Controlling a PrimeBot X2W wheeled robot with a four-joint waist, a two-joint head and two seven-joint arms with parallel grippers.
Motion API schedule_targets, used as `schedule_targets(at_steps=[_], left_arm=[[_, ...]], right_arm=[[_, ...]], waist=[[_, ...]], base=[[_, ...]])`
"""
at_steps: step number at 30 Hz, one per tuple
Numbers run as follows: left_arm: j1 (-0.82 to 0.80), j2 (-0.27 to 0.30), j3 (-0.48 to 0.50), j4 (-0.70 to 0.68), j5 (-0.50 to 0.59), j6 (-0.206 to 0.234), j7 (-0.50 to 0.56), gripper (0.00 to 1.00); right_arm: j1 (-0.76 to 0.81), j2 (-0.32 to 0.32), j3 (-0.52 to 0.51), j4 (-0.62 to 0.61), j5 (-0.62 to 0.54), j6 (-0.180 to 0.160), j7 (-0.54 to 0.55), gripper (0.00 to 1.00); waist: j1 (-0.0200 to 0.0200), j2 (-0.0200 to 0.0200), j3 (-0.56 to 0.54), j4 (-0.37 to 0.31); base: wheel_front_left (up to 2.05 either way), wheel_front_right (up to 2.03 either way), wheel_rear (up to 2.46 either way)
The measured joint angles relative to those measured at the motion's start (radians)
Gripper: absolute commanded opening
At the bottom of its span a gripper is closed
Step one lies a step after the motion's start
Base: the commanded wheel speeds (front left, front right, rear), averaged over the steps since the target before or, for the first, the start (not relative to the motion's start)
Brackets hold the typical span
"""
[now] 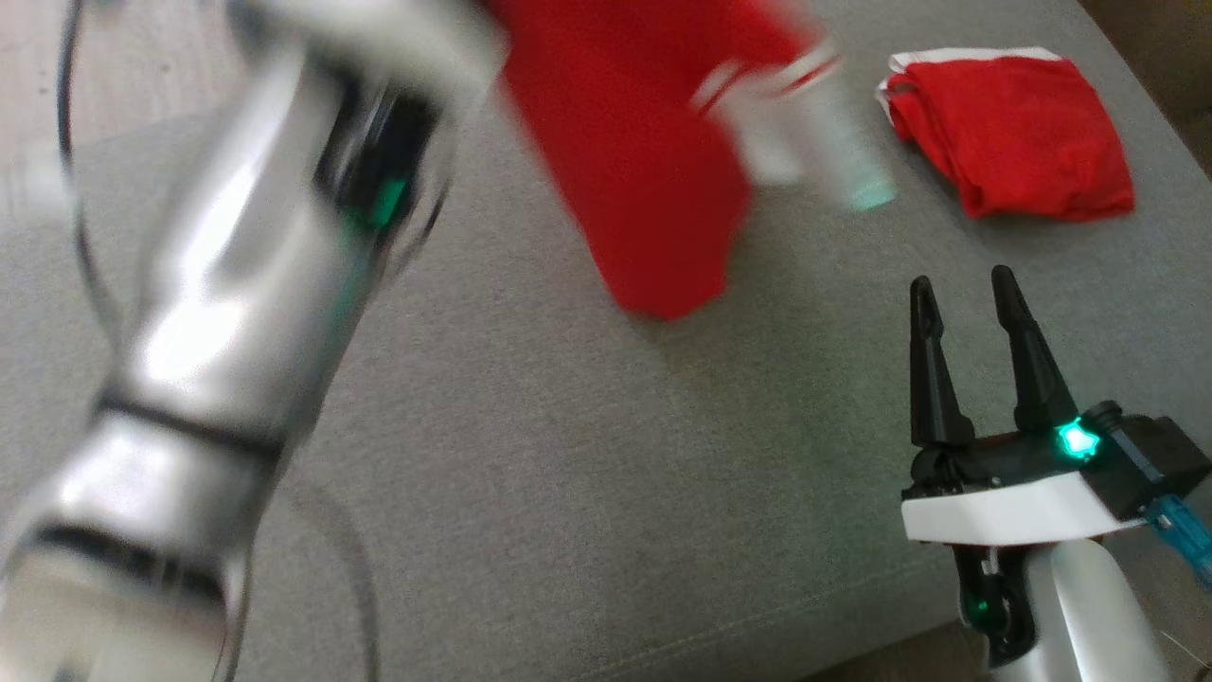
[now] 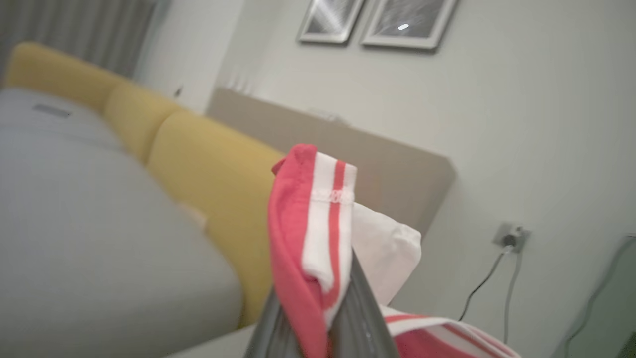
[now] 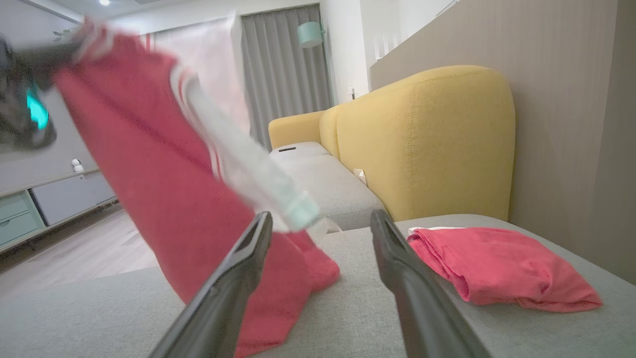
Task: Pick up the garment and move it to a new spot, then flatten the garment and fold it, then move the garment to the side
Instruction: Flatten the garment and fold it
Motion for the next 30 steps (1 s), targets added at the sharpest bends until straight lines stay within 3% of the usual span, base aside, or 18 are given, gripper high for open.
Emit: schedule_targets(at_steps=[5,11,12,13,18,23,25,30], left_arm=[[0.358,0.1,0.077,0.073,-0.043,0.001,0.001,0.0],[0.606,0.174,0.235,0.07,0.043,0.007,0.001,0.0],[0.623,0.173,0.254,0.069,0.051,0.007,0.001,0.4],[0.637,0.168,0.275,0.069,0.052,0.007,0.001,0.98],[0.663,0.152,0.393,0.012,0.139,0.02,0.001,1.0],[0.696,0.141,0.45,-0.232,0.477,0.097,0.001,1.0],[0.737,0.116,0.385,-0.353,0.655,0.102,0.0,1.0],[0.743,0.058,0.211,-0.317,0.781,0.057,0.0,1.0]], right_arm=[[0.008,0.0,-0.005,-0.006,0.0,0.0,0.0,1.0],[0.019,0.0,-0.019,-0.007,-0.027,0.0,0.0,1.0],[0.019,0.0,-0.026,-0.007,-0.03,0.0,0.0,1.0],[0.02,0.0,-0.03,-0.007,-0.034,0.0,0.0,1.0],[0.029,0.0,-0.024,0.0,-0.042,0.0,0.0,1.0],[0.031,0.0,-0.014,0.005,-0.042,0.0,0.0,1.0],[0.031,0.0,-0.012,0.009,-0.042,0.0,0.0,1.0],[0.034,0.0,-0.001,0.012,-0.044,0.0,0.0,1.0]], waist=[[0.0,0.0,-0.008,0.027],[-0.0001,0.0,0.008,0.062],[0.0,0.0,0.01,0.07],[-0.0001,0.0,0.012,0.079],[0.0,0.0,0.016,0.116],[-0.0001,0.0,0.007,0.127],[-0.0001,0.0,0.002,0.129],[-0.0001,0.0,0.012,0.124]], base=[[0.0,0.0,0.0],[0.0,0.0,0.0],[0.0,0.0,0.0],[0.0,0.0,0.0],[0.0,0.0,0.0],[0.0,0.0,0.0],[0.0,0.0,0.0],[0.0,0.0,0.0]])
